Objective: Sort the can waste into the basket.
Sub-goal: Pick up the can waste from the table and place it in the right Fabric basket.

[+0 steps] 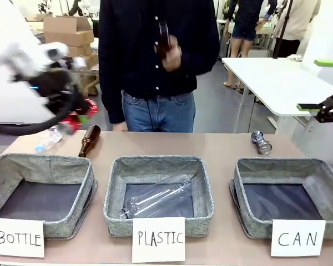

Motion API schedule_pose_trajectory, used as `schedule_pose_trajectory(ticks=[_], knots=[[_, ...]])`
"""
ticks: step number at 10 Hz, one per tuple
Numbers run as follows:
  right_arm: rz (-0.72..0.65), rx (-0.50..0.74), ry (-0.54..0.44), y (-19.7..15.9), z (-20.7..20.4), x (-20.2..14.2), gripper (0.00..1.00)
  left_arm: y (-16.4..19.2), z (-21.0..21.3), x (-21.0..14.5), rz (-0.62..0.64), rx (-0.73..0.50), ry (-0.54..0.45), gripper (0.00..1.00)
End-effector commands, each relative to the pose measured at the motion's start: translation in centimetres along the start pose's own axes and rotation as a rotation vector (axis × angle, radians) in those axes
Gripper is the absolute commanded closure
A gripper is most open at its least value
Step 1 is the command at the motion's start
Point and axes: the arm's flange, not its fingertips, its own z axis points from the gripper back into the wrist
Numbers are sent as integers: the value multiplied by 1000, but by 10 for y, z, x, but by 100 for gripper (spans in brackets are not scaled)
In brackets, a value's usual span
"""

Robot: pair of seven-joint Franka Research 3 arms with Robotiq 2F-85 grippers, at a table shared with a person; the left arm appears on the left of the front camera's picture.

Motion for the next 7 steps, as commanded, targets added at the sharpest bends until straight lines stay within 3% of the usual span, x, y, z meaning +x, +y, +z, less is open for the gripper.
schedule_pose_trajectory(ticks=[1, 3, 4, 6, 7], knots=[[24, 27, 0, 2, -2, 2, 0, -33, 49, -113, -153, -21, -102, 100], [24, 27, 0, 2, -2, 2, 0, -24, 52, -127, -108, -44, -219, 100], [24, 27, 0, 2, -2, 2, 0, -24, 43, -96, -137, -40, -94, 100], [24, 27, 0, 2, -2, 2, 0, -24, 43, -96, -137, -40, -94, 100], [24, 27, 0, 2, -2, 2, 0, -29, 50, -124, -151, -47, -141, 64]])
